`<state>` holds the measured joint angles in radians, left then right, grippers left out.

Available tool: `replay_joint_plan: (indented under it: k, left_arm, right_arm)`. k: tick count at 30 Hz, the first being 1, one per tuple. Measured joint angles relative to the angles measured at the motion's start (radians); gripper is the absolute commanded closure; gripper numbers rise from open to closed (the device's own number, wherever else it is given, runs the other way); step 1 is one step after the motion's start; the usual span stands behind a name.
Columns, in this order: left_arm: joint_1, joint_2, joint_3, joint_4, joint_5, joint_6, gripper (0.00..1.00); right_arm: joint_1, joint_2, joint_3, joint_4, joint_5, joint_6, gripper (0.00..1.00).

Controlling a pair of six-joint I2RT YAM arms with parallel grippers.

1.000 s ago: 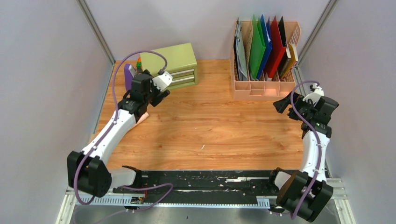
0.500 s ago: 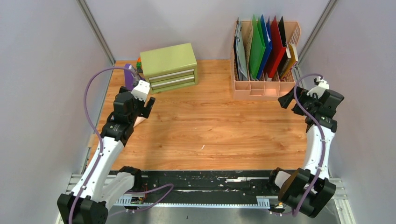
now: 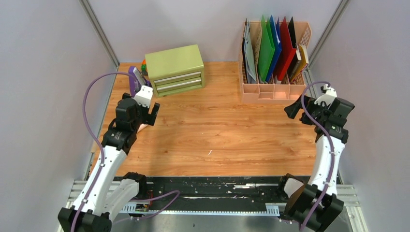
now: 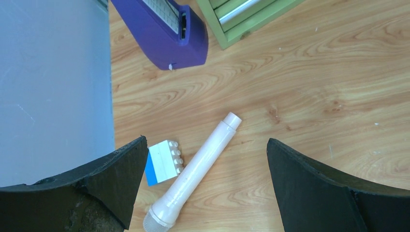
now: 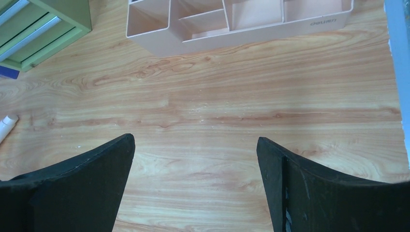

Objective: Organize the desk
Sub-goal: Reset both arms

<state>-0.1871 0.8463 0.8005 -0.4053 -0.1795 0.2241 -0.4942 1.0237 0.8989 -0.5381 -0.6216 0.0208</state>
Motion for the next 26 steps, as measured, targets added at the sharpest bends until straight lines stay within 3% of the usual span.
replay_joint_plan:
  k: [10, 17, 26]
  left_arm:
    - [0.0, -0.123, -0.006, 0.066, 0.05, 0.004, 0.0]
    - [0.0, -0.27, -0.12, 0.131, 0.047, -0.003, 0.0]
    - [0.006, -0.293, -0.134, 0.158, 0.04, -0.003, 0.0]
  right_arm:
    - [0.0, -0.196, -0.039, 0.024, -0.02, -0.015, 0.0]
    - [0.0, -0.359, -0.122, 0.071, -0.054, -0.017, 0.0]
    - [0.0, -0.377, -0.132, 0.095, -0.081, -0.023, 0.0]
